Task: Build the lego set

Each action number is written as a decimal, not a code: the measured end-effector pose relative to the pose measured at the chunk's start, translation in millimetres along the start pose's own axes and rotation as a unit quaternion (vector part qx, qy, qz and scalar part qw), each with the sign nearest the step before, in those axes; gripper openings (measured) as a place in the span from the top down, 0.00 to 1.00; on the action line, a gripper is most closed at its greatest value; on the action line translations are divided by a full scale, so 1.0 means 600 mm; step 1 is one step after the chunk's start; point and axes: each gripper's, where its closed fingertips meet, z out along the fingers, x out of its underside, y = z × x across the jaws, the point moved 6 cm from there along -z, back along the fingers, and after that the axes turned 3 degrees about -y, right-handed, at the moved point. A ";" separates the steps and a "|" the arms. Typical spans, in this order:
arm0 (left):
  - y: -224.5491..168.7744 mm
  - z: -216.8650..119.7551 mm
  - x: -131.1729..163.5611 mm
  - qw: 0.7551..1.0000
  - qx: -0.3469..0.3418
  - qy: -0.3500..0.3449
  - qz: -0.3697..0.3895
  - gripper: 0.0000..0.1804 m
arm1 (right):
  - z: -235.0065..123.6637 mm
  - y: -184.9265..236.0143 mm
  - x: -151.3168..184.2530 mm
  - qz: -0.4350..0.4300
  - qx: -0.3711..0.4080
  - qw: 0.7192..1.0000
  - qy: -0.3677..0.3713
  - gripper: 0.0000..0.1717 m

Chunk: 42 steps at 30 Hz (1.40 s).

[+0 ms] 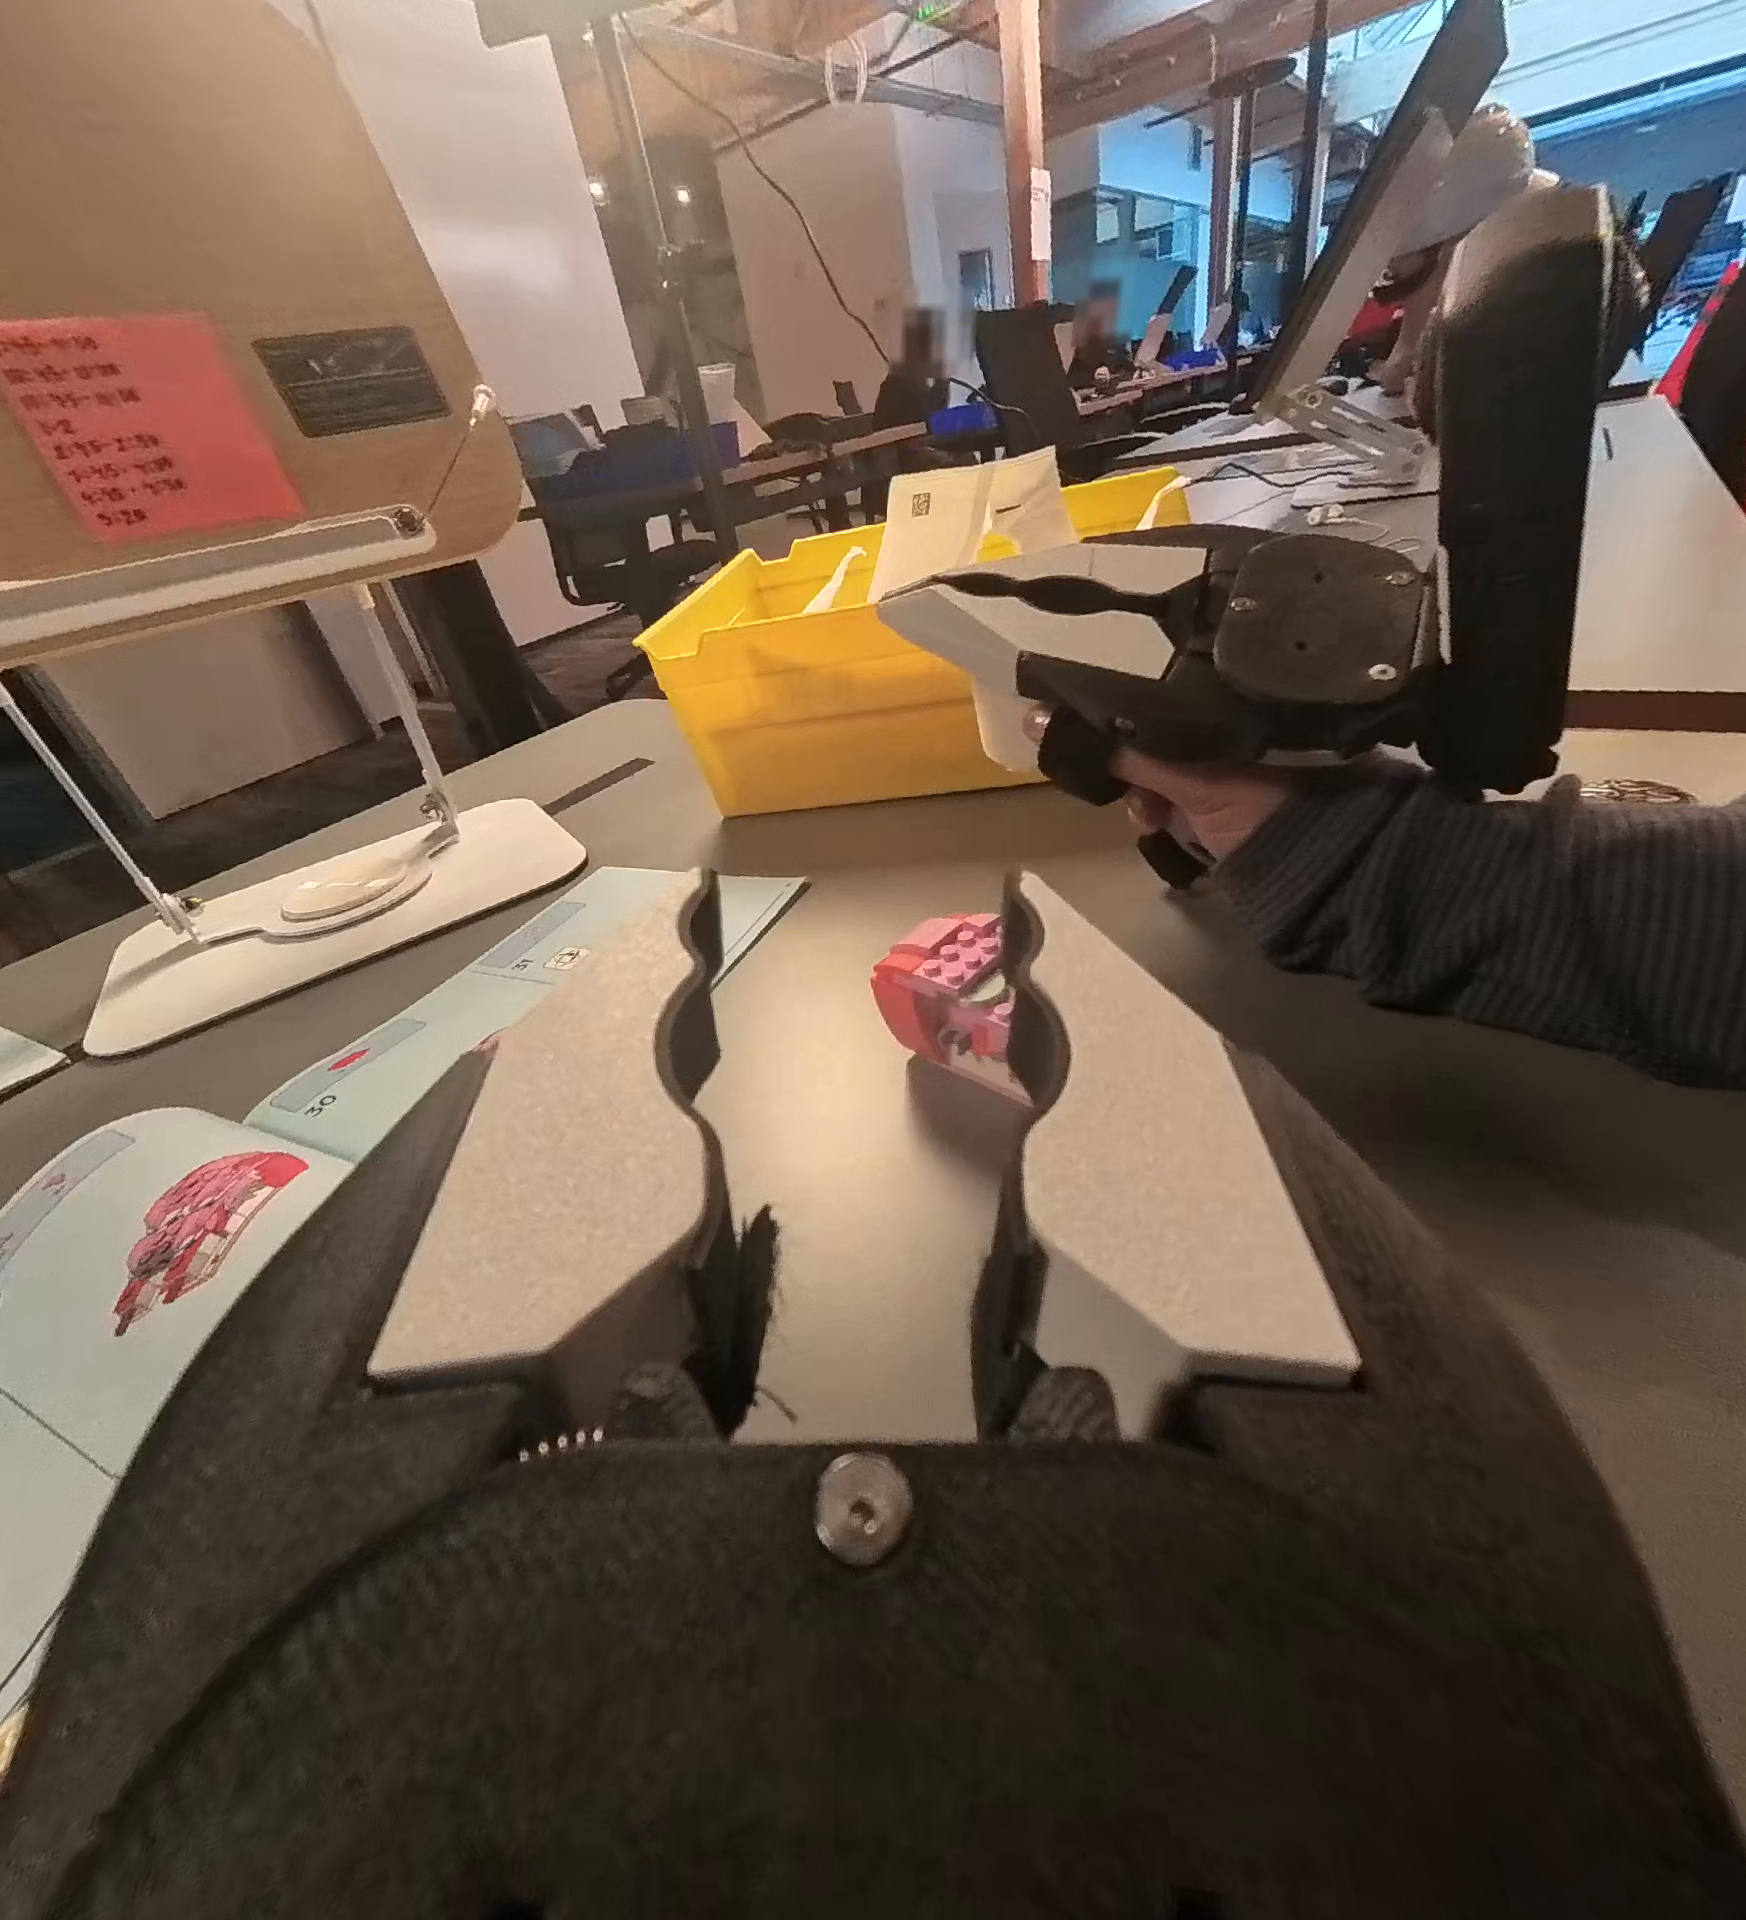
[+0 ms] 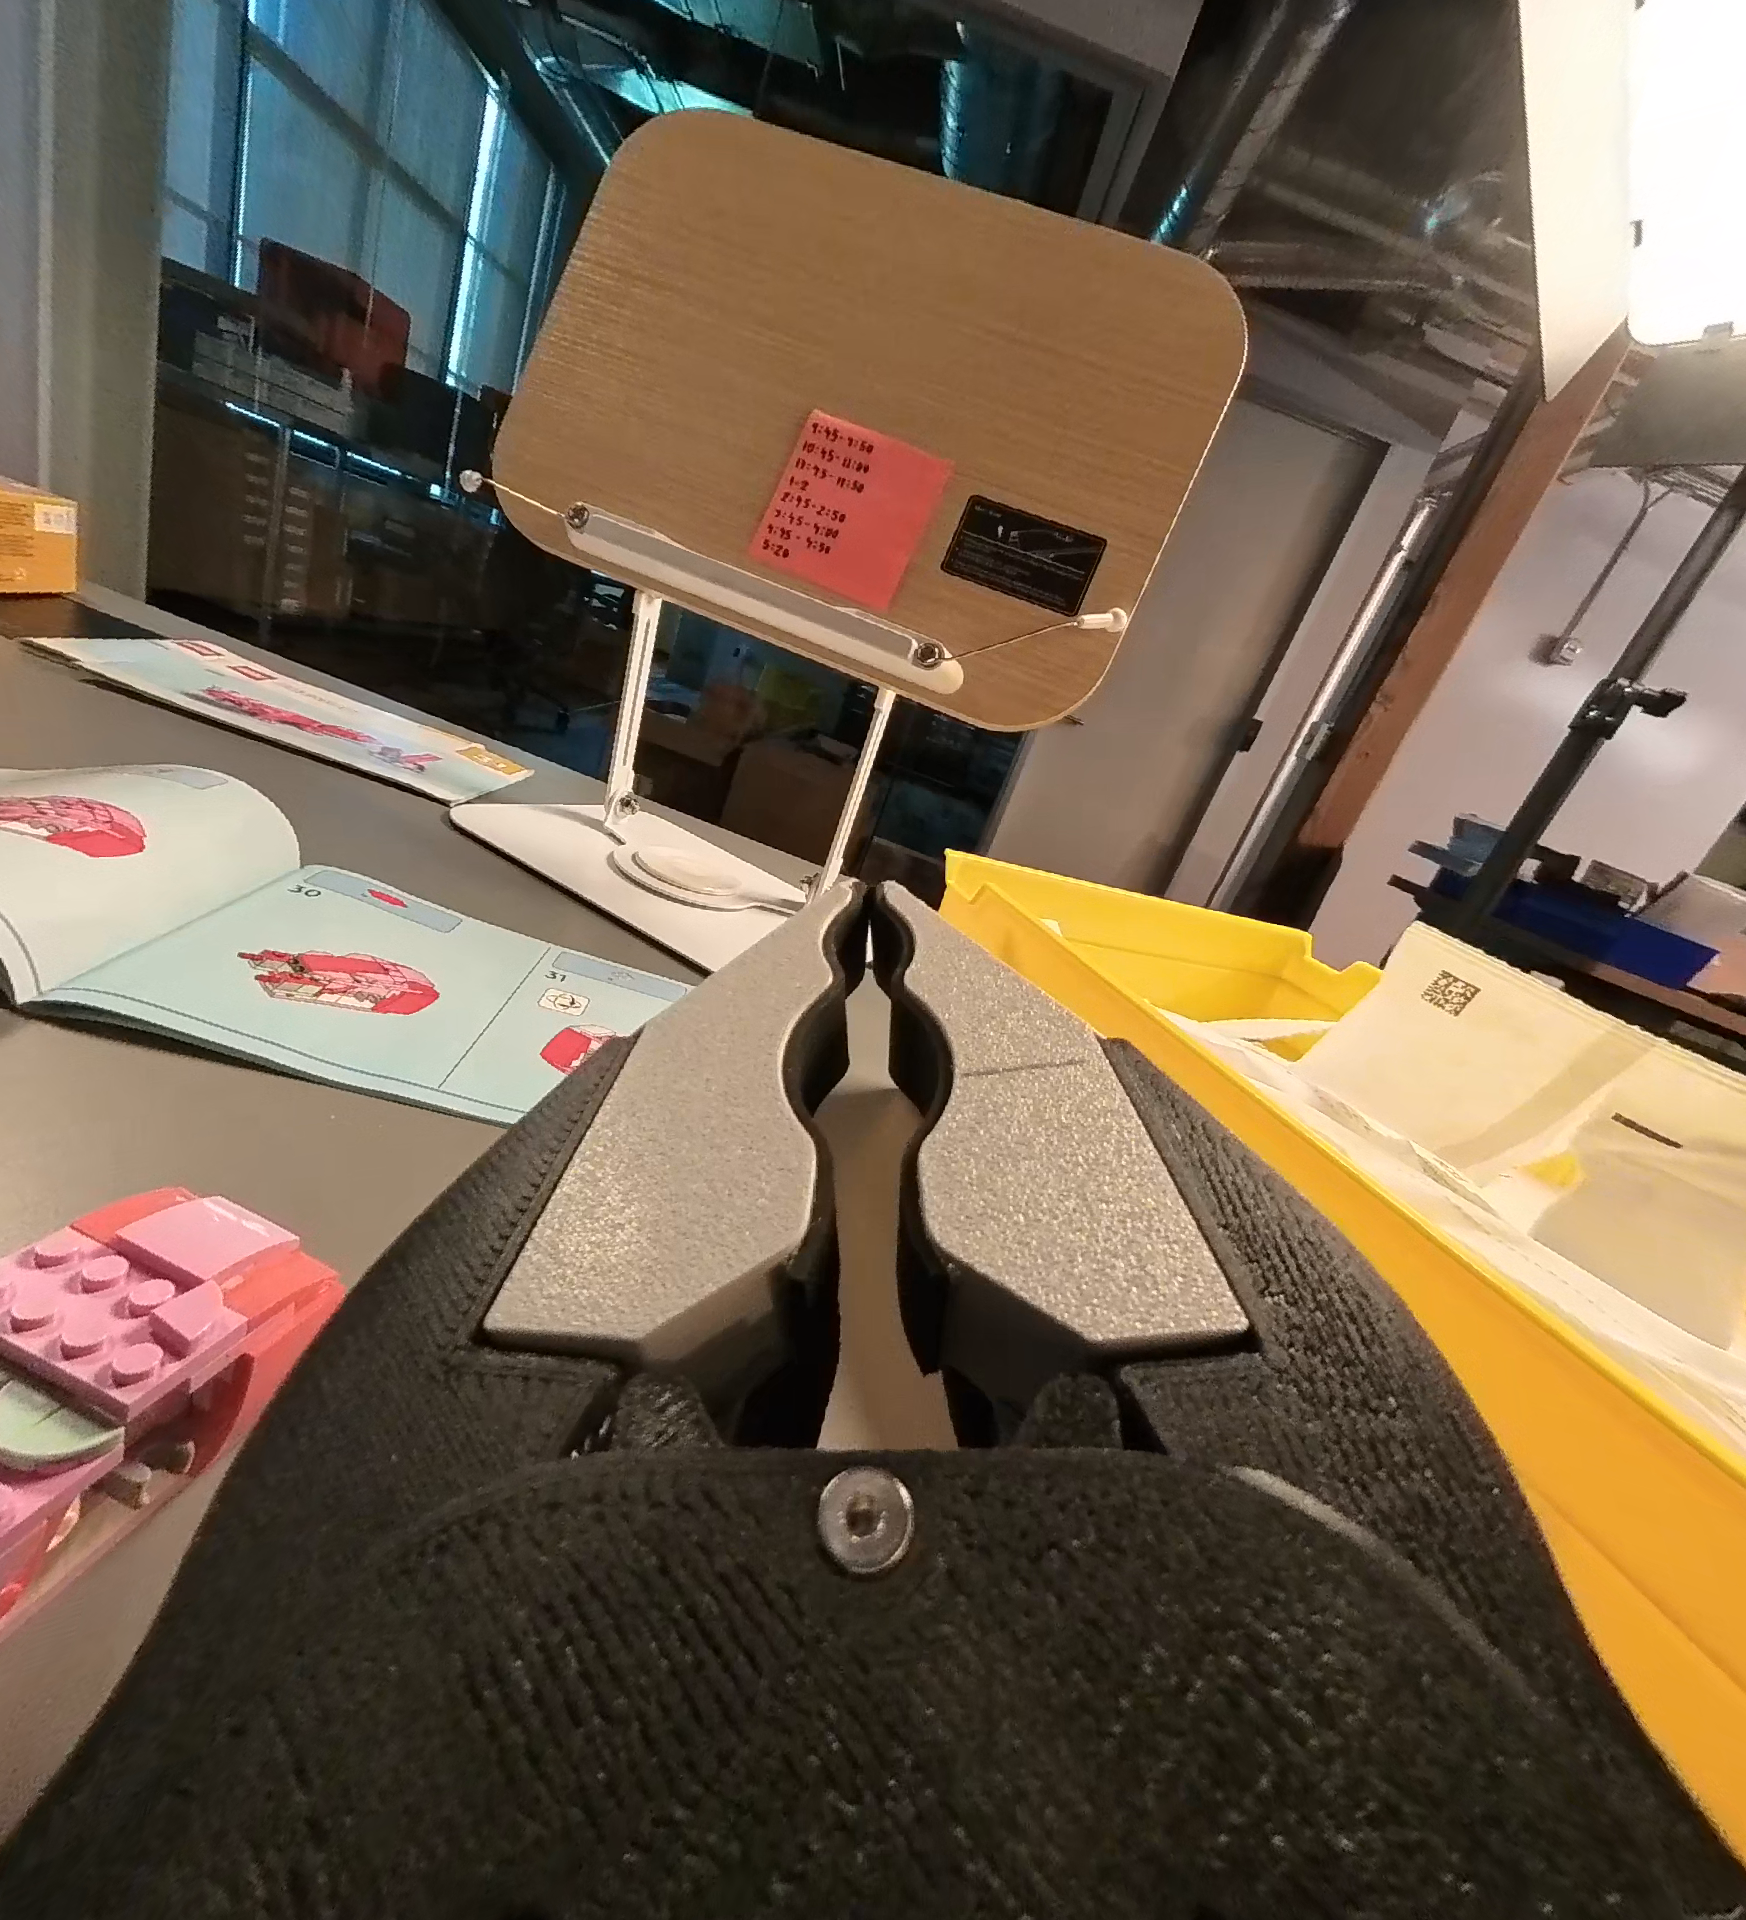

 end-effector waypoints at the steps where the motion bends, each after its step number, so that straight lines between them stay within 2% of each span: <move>1: 0.000 0.000 0.000 1.000 0.000 0.001 0.000 0.70 | 0.000 0.000 0.000 0.001 0.000 1.000 0.000 1.00; 30: -0.007 0.001 -0.005 1.000 -0.001 -0.002 0.017 0.71 | 0.004 -0.007 0.005 0.009 0.009 1.000 0.005 1.00; 33: 0.003 -0.011 -0.037 0.999 -0.035 -0.030 0.028 0.74 | 0.004 -0.008 0.005 0.012 0.007 1.000 0.003 1.00; 35: 0.019 -0.039 -0.074 0.995 -0.072 -0.071 -0.012 0.74 | 0.005 -0.007 0.005 0.009 0.005 1.000 0.003 1.00; 38: 0.035 -0.114 -0.141 0.985 -0.095 -0.134 -0.057 0.76 | 0.005 -0.006 0.004 0.007 0.005 1.000 0.002 1.00; 40: 0.054 -0.175 -0.189 0.981 -0.116 -0.152 -0.036 0.77 | 0.004 -0.006 0.003 0.009 0.004 1.000 -0.001 1.00; 42: 0.093 -0.243 -0.231 0.973 -0.178 -0.145 -0.006 0.82 | 0.003 -0.006 0.001 0.010 0.005 1.000 -0.004 1.00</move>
